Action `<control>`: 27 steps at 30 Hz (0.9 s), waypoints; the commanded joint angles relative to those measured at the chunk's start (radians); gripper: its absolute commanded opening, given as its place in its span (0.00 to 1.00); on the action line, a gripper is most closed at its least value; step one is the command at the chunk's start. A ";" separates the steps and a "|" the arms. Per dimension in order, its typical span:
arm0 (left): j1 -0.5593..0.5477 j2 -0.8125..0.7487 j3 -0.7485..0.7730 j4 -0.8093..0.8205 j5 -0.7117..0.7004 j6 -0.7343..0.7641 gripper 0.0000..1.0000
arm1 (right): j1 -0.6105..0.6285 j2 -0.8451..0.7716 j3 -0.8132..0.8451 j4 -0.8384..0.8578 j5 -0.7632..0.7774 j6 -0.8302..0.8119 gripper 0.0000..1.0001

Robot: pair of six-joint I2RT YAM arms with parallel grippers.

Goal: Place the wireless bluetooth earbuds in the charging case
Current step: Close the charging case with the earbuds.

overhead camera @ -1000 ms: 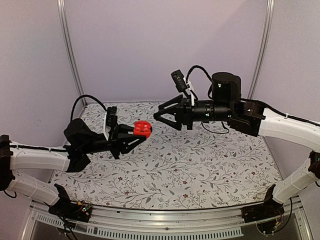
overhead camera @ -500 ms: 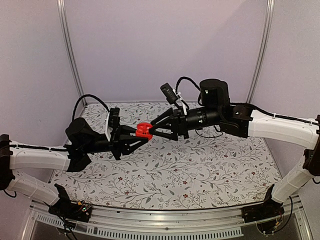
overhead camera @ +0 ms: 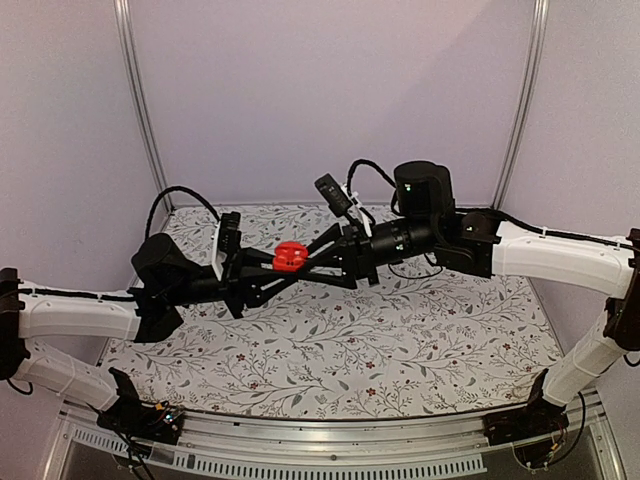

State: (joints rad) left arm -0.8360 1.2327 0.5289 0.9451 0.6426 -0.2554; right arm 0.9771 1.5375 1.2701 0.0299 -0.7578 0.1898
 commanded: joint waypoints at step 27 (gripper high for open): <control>0.045 0.070 0.057 -0.034 -0.057 -0.158 0.00 | 0.076 -0.046 0.044 -0.102 -0.013 -0.198 0.34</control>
State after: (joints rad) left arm -0.8330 1.2762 0.5568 0.9451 0.6670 -0.3527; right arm 0.9939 1.5169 1.2716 -0.0051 -0.7136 0.0441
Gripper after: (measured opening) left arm 0.187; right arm 0.357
